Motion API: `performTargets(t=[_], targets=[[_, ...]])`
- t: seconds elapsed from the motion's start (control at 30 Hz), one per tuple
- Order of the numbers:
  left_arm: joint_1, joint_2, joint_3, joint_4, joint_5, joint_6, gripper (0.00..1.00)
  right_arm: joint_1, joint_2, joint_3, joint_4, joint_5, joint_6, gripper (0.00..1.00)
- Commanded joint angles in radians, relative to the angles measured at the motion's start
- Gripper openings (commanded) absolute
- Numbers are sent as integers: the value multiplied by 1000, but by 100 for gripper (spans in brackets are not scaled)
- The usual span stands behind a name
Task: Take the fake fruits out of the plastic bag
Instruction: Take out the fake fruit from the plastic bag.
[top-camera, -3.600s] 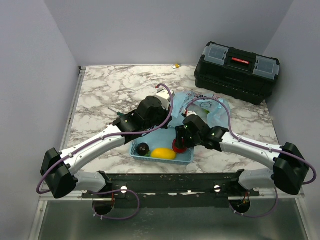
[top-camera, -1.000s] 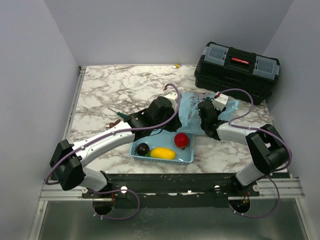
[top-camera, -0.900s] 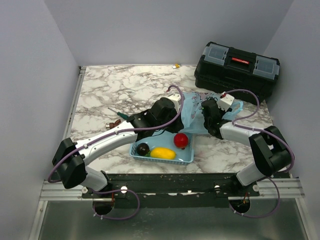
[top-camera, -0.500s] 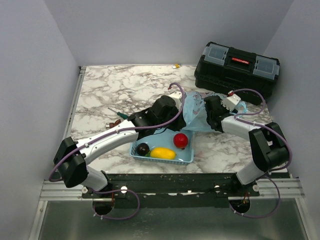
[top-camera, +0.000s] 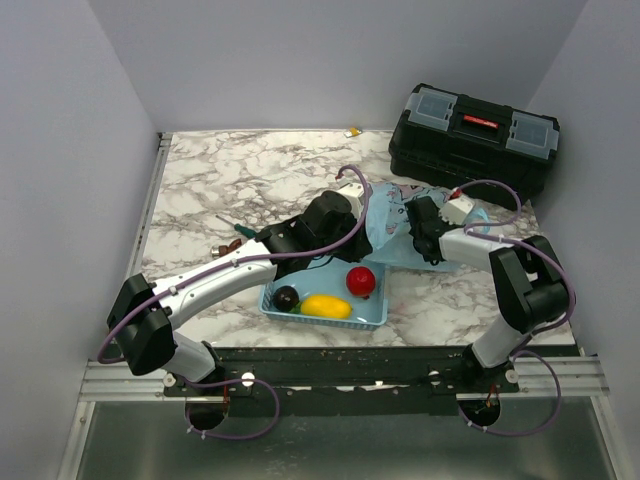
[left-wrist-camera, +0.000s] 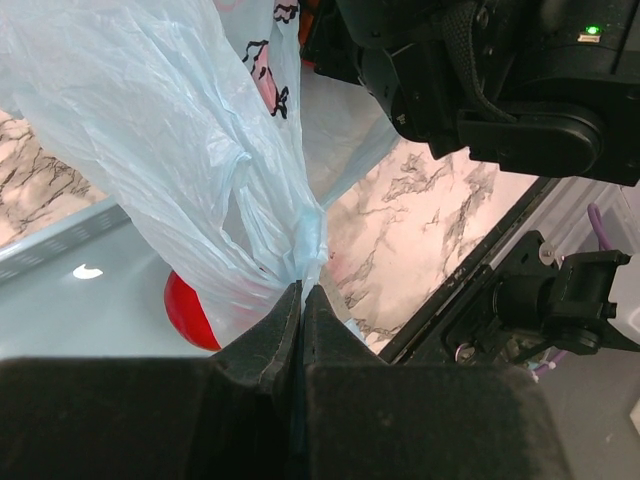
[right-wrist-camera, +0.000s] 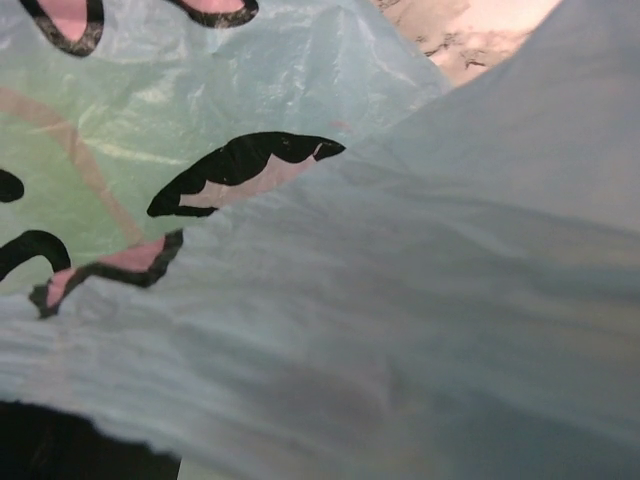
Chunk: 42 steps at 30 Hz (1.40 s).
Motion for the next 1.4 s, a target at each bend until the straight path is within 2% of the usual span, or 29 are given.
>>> performTargets(t=[0.0, 0.33, 0.47, 0.63, 0.87, 1.17, 1.37], targets=[[-9, -10, 13, -7, 33, -20, 0, -9, 36, 42, -31, -27, -19, 73], [-9, -2, 21, -29, 4, -13, 0, -8, -113, -39, 91, -174, -150, 31], [-9, 8, 42, -44, -3, 7, 0, -8, -180, -63, 109, -258, -185, 17], [-9, 12, 48, -43, -31, 17, 0, -8, -304, -113, 174, -363, -219, 14], [-7, 27, 83, -63, -52, 50, 0, -8, -458, -110, 164, -551, -271, 11], [19, 31, 91, -59, -27, 43, 0, -8, -606, -122, 96, -931, -291, 10], [67, 40, 89, -51, 2, 21, 0, -5, -653, -185, 74, -1146, -230, 9]])
